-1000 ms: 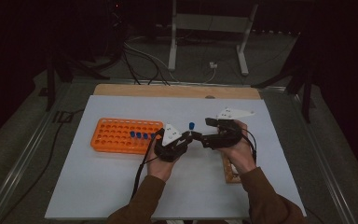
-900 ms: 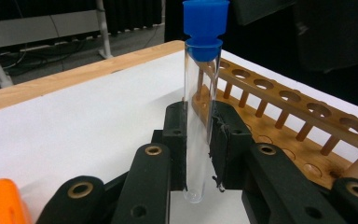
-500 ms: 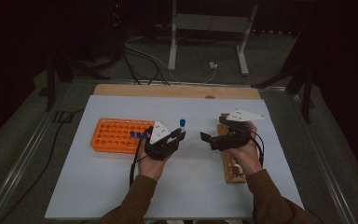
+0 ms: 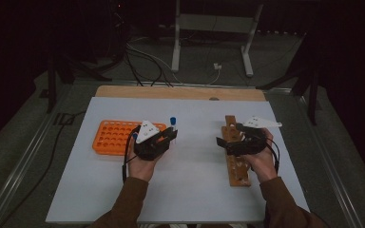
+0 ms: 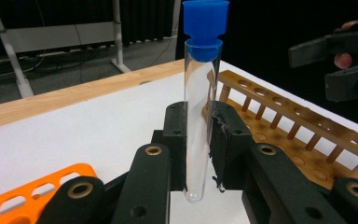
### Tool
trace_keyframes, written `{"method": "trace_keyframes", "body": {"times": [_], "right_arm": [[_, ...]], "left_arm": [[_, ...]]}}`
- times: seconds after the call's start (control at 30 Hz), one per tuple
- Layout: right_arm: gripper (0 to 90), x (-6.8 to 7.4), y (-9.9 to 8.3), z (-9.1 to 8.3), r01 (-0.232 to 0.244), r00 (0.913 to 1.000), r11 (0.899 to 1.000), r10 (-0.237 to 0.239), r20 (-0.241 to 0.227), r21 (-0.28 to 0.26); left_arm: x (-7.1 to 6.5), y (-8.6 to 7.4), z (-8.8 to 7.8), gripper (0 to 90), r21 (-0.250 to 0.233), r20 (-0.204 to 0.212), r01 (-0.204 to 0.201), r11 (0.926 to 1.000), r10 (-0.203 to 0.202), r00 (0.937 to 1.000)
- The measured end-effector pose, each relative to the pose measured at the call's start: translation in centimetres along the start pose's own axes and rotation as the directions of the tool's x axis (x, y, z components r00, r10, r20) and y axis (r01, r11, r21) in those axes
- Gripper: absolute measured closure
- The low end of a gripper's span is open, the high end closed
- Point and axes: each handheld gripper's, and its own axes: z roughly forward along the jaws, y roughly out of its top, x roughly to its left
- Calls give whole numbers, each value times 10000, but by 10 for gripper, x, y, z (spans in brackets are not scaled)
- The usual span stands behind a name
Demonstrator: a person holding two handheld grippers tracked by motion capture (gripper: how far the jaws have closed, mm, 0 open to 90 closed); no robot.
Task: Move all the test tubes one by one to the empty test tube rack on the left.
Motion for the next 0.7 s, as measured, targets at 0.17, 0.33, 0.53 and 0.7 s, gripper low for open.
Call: {"method": "trace_keyframes", "body": {"times": [0.17,0.33,0.53,0.7], "right_arm": [[2,-5,-5,-6,-94,9998,9999,95,191,-63],[2,-7,-7,-13,-2,9991,9999,8,420,-151],[2,-11,-13,-20,13,9978,9997,4,662,-249],[2,-17,-18,-26,-222,9971,9989,250,721,-403]], "left_arm": [[6,3,-5,784,-57,-25,3,10000,-3,10000],[12,7,-10,783,51,-55,-13,10000,14,10000],[22,9,-19,784,-39,-315,10,10000,-11,9995],[30,9,-28,784,-154,-516,-18,9999,10,9987]]}}
